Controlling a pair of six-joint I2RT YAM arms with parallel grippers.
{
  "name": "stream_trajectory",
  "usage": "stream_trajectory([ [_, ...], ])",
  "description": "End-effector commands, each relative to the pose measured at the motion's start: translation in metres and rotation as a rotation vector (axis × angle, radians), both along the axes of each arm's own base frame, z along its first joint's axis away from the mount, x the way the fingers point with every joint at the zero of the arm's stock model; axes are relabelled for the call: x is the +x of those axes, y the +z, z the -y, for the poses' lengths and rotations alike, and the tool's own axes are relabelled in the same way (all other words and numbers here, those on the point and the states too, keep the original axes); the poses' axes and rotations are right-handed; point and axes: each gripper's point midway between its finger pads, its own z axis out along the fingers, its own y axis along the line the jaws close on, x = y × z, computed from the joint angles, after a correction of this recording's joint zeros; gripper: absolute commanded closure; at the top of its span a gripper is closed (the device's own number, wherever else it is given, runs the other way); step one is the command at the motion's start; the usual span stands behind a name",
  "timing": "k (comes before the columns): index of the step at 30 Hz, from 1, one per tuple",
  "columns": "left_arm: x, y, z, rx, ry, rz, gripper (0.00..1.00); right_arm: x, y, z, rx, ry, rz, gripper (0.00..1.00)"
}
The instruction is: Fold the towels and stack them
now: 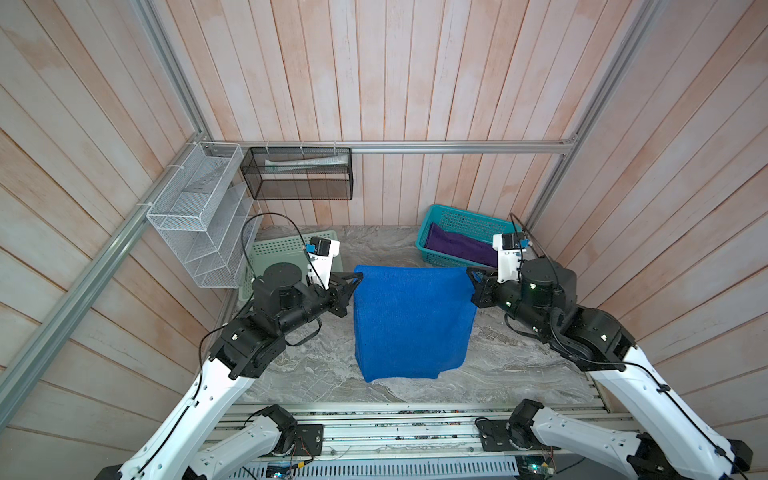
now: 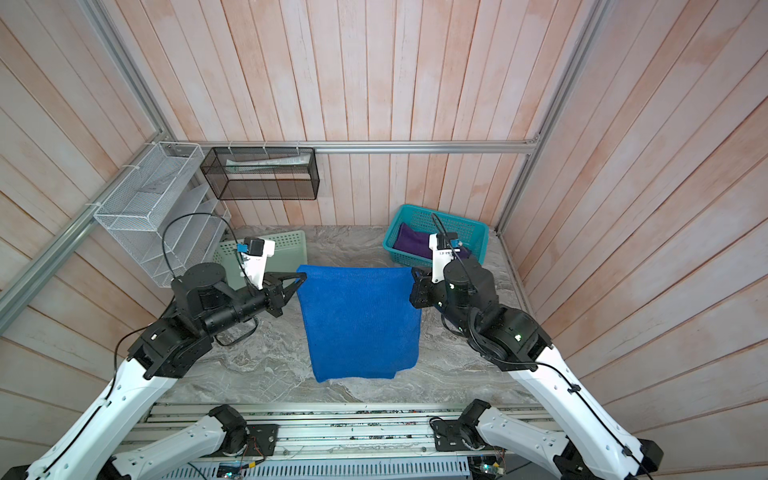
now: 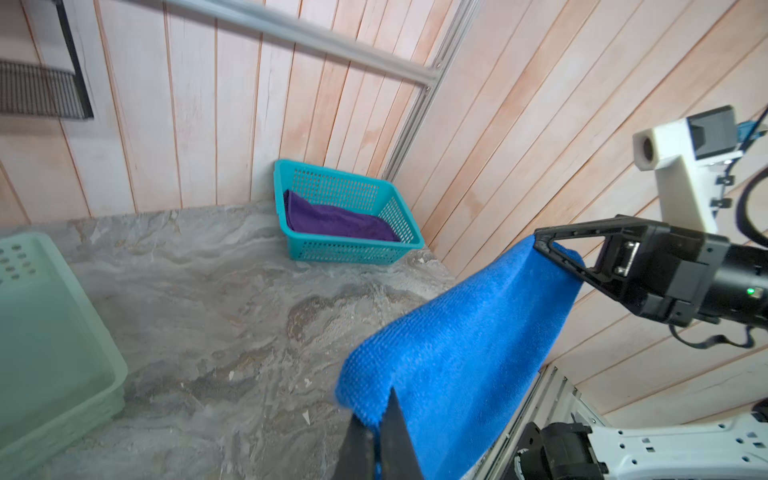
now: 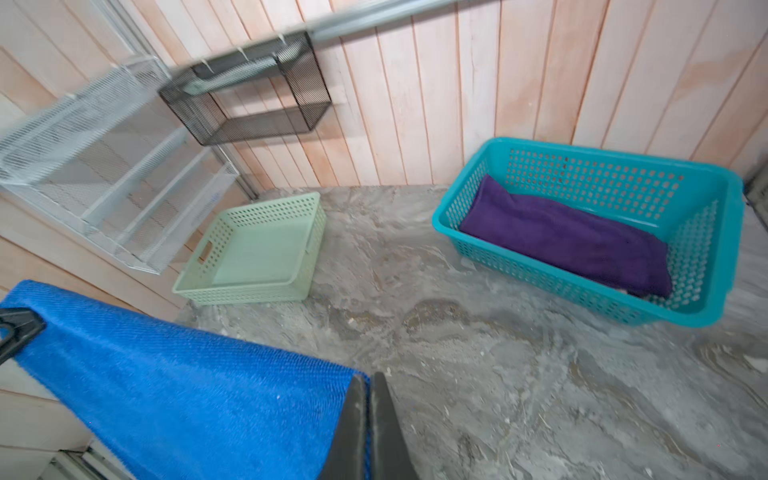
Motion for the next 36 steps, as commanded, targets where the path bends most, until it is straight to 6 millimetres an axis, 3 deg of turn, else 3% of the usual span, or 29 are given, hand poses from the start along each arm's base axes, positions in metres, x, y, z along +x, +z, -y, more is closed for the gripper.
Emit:
stream_trajectory([
  [1, 0.030, -0.070, -0.003, 0.043, 0.035, -0.218, 1.00, 0.032, -0.061, 0.013, -0.040, -0.067, -0.151, 1.00],
  [6, 0.094, -0.135, -0.009, 0.021, 0.080, -0.332, 1.00, 0.107, -0.127, 0.024, 0.008, -0.060, -0.253, 1.00],
  [12, 0.185, -0.207, -0.015, 0.071, 0.150, -0.382, 1.00, 0.197, -0.212, 0.004, -0.063, -0.008, -0.371, 0.99],
  [13, 0.197, -0.216, -0.015, 0.072, 0.158, -0.389, 0.94, 0.209, -0.224, 0.003, -0.081, -0.017, -0.399, 0.87],
  [15, 0.217, -0.228, -0.019, 0.081, 0.185, -0.395, 0.70, 0.226, -0.236, 0.001, -0.113, -0.030, -0.432, 0.69],
  [17, 0.226, -0.232, -0.021, 0.094, 0.194, -0.396, 0.60, 0.233, -0.237, 0.001, -0.125, -0.041, -0.434, 0.57],
  [21, 0.215, -0.228, -0.024, 0.098, 0.194, -0.385, 0.58, 0.220, -0.225, 0.008, -0.132, -0.053, -0.416, 0.54],
  [25, 0.180, -0.225, -0.031, 0.110, 0.196, -0.410, 0.62, 0.176, -0.231, 0.019, -0.120, -0.059, -0.469, 0.55],
  [30, 0.116, -0.246, -0.037, 0.206, 0.245, -0.515, 0.65, 0.100, -0.268, 0.027, -0.078, -0.058, -0.614, 0.58],
  [34, 0.053, -0.283, -0.020, 0.253, 0.226, -0.679, 0.65, 0.047, -0.310, 0.027, -0.047, -0.037, -0.762, 0.58],
  [36, 0.027, -0.301, -0.008, 0.253, 0.201, -0.762, 0.65, 0.032, -0.325, 0.025, -0.045, -0.028, -0.806, 0.58],
])
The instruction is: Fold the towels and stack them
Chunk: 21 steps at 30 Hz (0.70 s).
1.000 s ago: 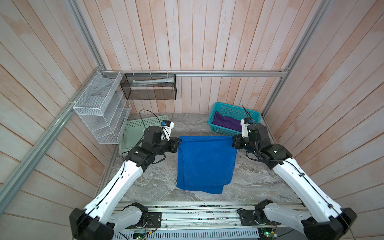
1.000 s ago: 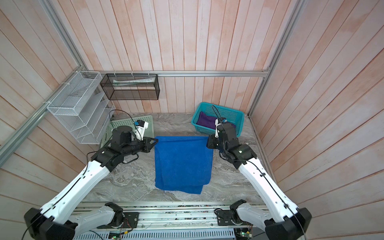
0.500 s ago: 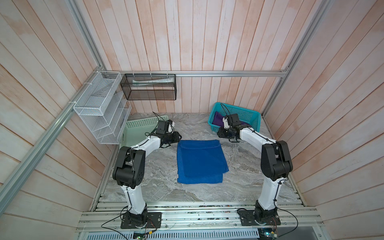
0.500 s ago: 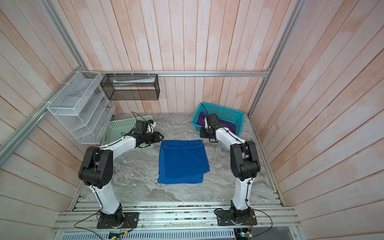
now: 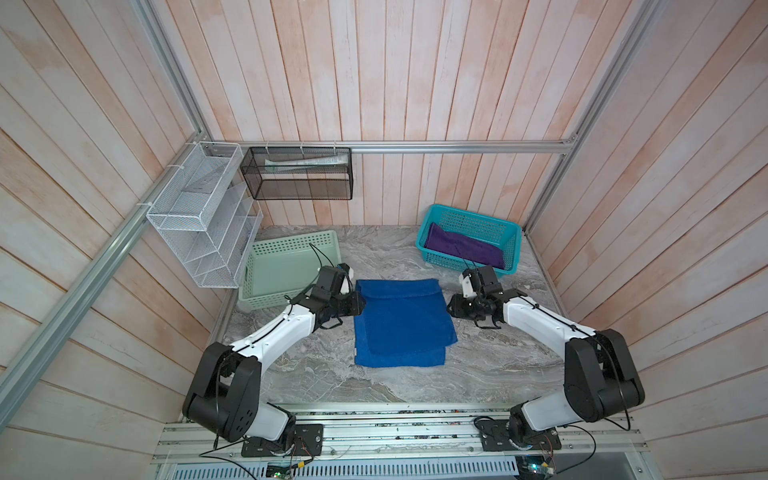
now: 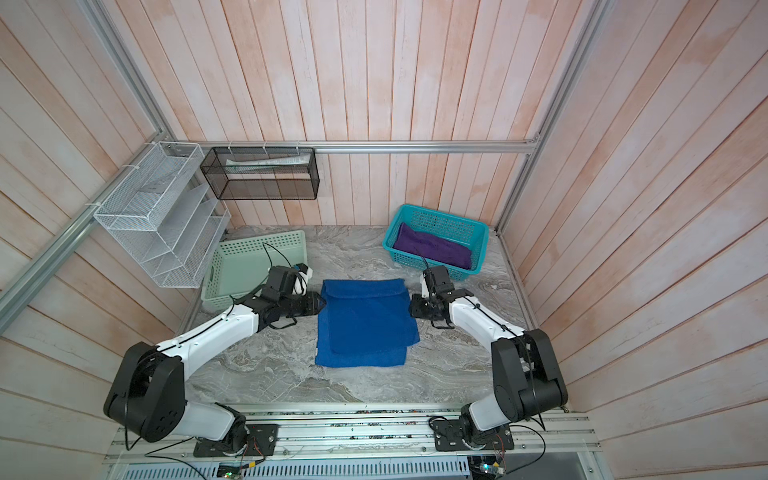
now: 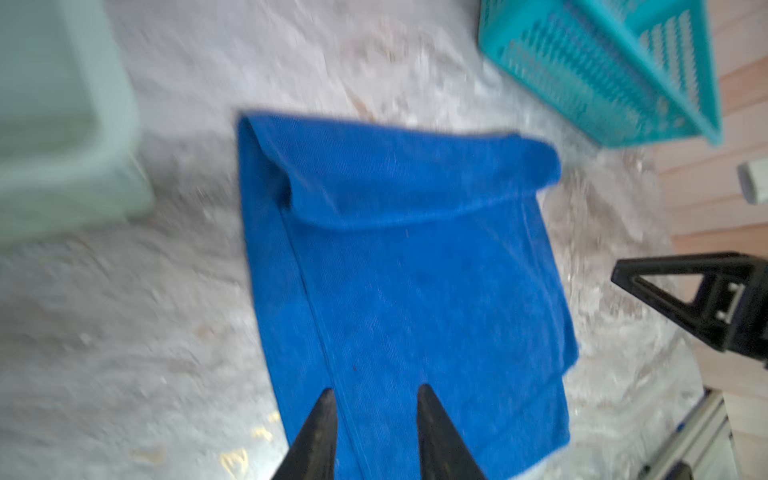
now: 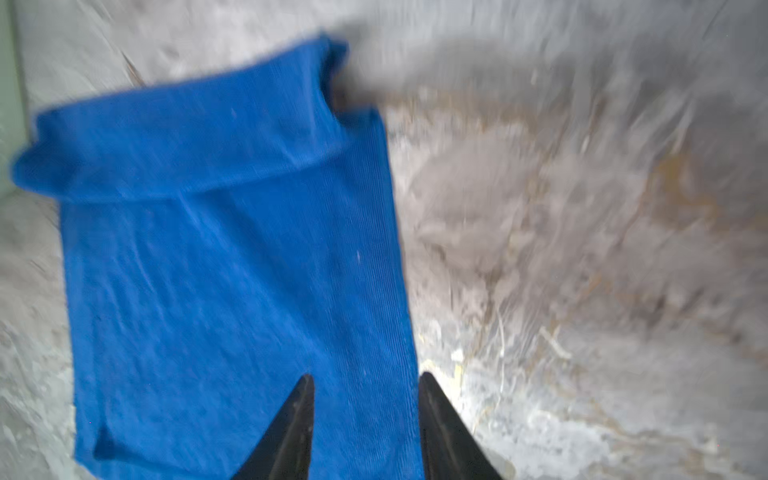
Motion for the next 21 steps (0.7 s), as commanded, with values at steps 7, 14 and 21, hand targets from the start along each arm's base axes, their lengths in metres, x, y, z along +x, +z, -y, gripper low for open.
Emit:
stream_trajectory([
  [7, -0.081, -0.062, 0.024, -0.018, 0.024, -0.297, 0.64, -0.034, -0.036, -0.009, 0.045, -0.013, -0.125, 0.58],
  [14, -0.080, -0.066, 0.033, -0.046, 0.022, -0.328, 0.62, -0.028, -0.042, -0.011, 0.034, 0.003, -0.137, 0.58],
  [21, -0.090, -0.077, 0.031, -0.028, 0.034, -0.381, 0.56, -0.038, -0.046, -0.015, 0.019, 0.013, -0.158, 0.61],
])
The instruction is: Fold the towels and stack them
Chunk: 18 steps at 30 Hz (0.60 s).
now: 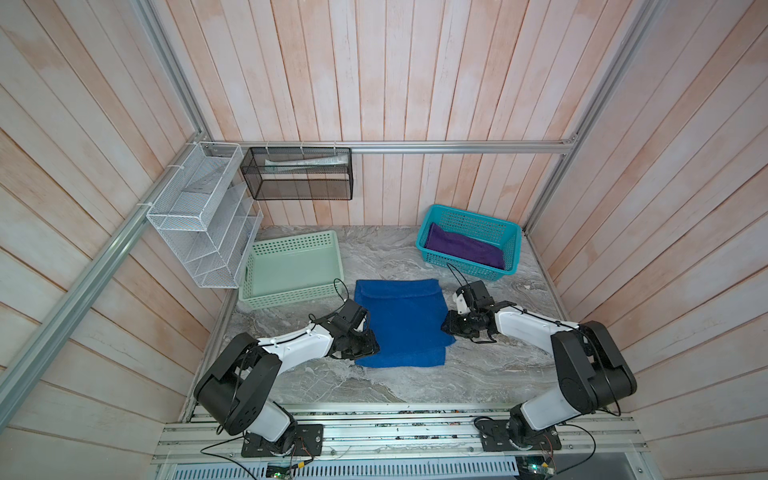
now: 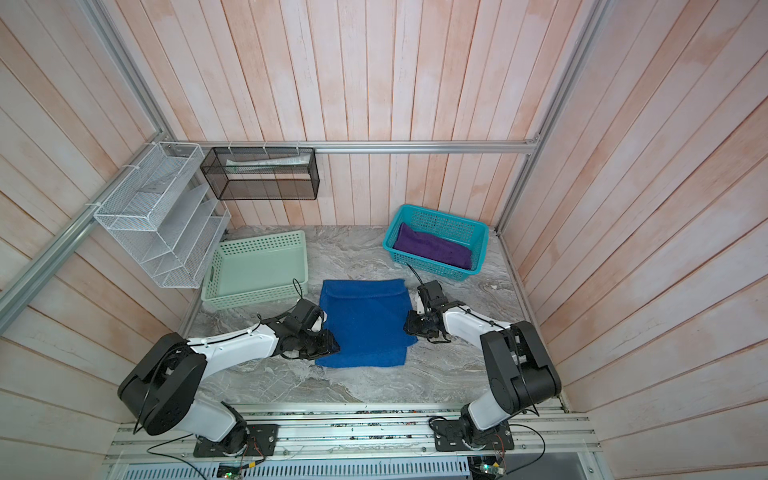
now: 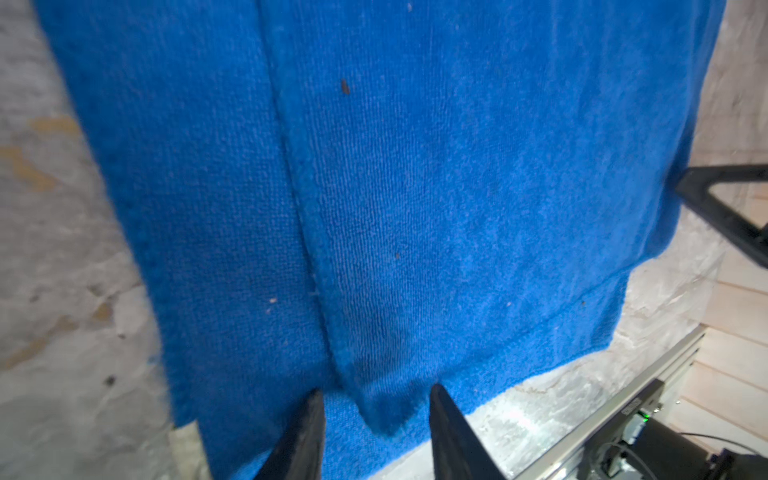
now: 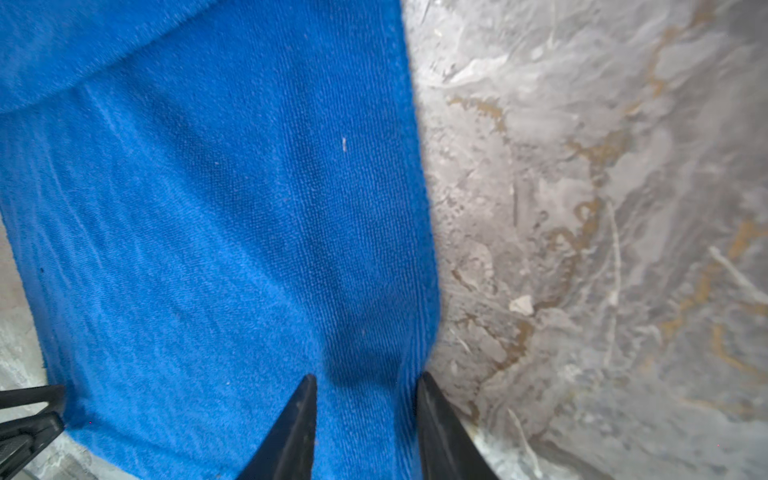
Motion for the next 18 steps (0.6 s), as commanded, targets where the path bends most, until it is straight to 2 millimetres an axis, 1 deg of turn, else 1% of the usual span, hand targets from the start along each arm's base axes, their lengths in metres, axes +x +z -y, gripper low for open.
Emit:
stream_trajectory([
  [1, -0.007, -0.005, 0.006, -0.014, -0.005, -0.034, 0.56, -0.021, -0.018, 0.002, -0.039, 0.004, -0.083, 0.64],
  [3, -0.008, -0.004, 0.009, -0.029, -0.010, -0.038, 0.60, -0.024, -0.021, 0.001, -0.040, 0.007, -0.090, 0.70],
  [6, -0.006, -0.001, 0.011, -0.036, -0.010, -0.030, 0.74, -0.024, -0.021, 0.001, -0.057, 0.011, -0.089, 0.81],
  [8, -0.003, 0.003, 0.011, -0.032, -0.014, -0.016, 0.85, -0.020, -0.015, 0.001, -0.071, 0.013, -0.073, 0.87],
  [11, 0.002, 0.011, 0.011, -0.024, -0.017, 0.005, 0.96, -0.012, -0.001, 0.002, -0.090, 0.015, -0.037, 0.94],
  [13, 0.004, 0.015, 0.010, -0.022, -0.016, 0.016, 1.00, -0.008, 0.007, 0.004, -0.108, 0.016, -0.017, 0.96],
  [18, 0.014, 0.036, 0.004, -0.028, -0.003, 0.062, 1.00, 0.002, 0.030, 0.005, -0.138, 0.035, 0.011, 0.99],
])
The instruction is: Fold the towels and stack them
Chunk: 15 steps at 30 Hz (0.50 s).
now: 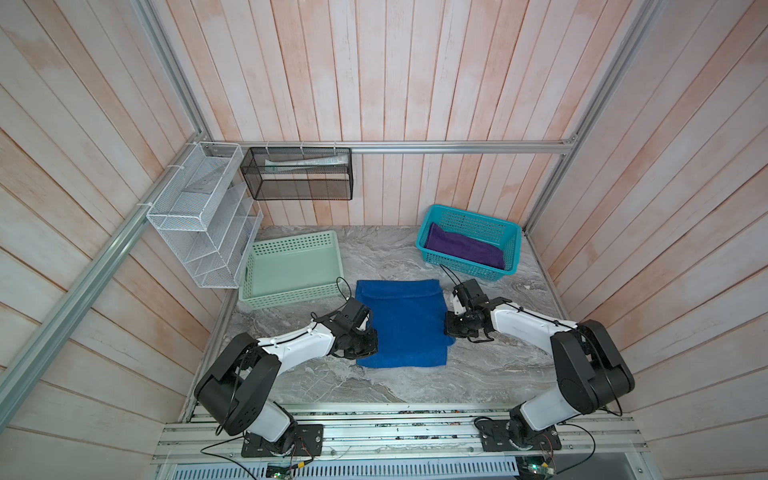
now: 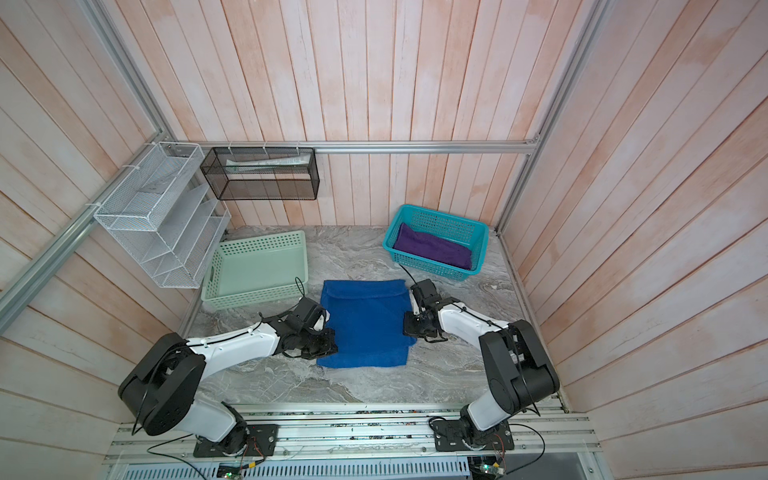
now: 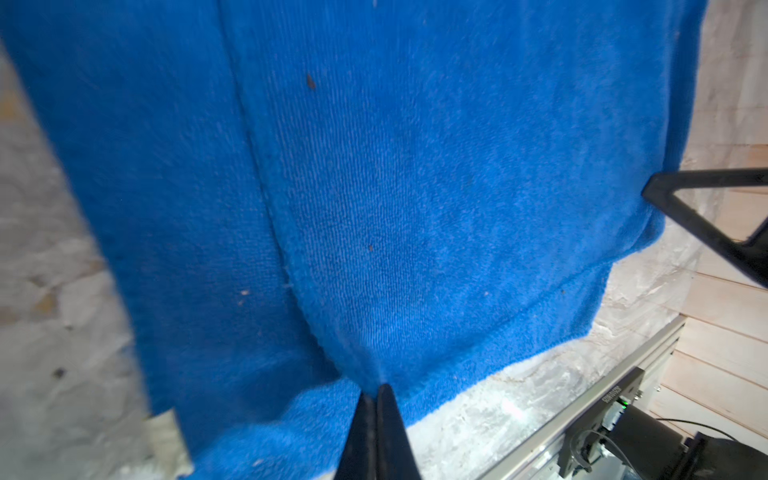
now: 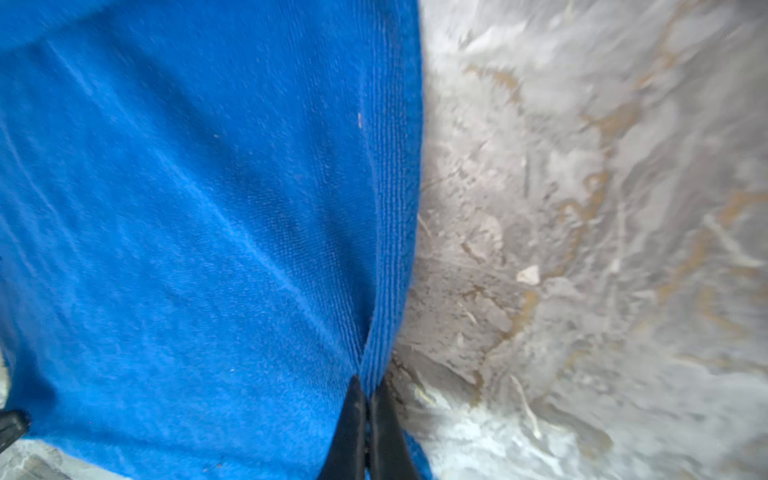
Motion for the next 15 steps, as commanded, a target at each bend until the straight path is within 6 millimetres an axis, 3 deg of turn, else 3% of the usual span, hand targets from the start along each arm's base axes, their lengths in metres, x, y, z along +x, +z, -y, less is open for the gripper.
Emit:
stream_trajectory([
  [1, 0.016, 0.027, -0.006, -0.010, 0.011, 0.071, 1.00, 0.006, 0.025, 0.004, -0.045, 0.019, 0.035, 1.00],
  [9, 0.054, 0.070, -0.023, -0.049, 0.030, 0.173, 1.00, 0.021, 0.057, -0.003, -0.048, 0.065, 0.058, 1.00],
  [15, 0.117, 0.129, -0.049, -0.067, 0.084, 0.339, 1.00, 0.059, 0.106, -0.013, -0.036, 0.075, 0.178, 1.00],
])
